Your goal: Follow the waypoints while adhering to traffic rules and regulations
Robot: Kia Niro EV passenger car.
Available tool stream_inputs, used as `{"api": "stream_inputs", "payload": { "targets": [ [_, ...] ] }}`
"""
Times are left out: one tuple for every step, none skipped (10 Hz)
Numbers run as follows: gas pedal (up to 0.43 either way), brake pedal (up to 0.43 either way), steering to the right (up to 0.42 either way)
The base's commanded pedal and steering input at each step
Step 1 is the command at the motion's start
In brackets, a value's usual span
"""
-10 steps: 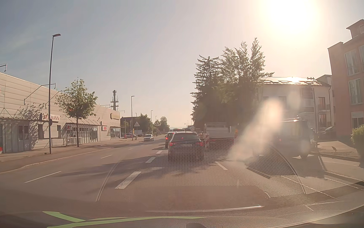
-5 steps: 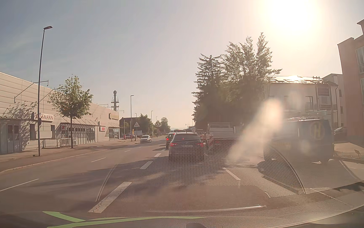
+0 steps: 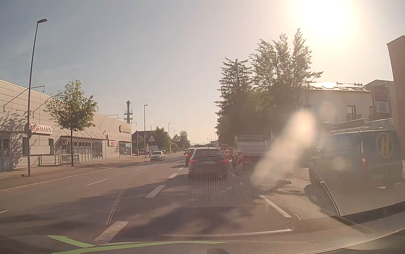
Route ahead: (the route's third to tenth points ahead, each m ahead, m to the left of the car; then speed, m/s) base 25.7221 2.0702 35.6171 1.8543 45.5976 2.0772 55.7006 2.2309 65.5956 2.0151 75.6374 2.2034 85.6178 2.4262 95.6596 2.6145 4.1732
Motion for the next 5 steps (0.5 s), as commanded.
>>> {"api": "stream_inputs", "payload": {
  "targets": [
    [0.028,0.000,-0.007],
    [0.028,0.000,-0.007],
    [0.028,0.000,-0.008],
    [0.028,0.000,-0.007],
    [0.028,0.000,-0.007]
  ]
}}
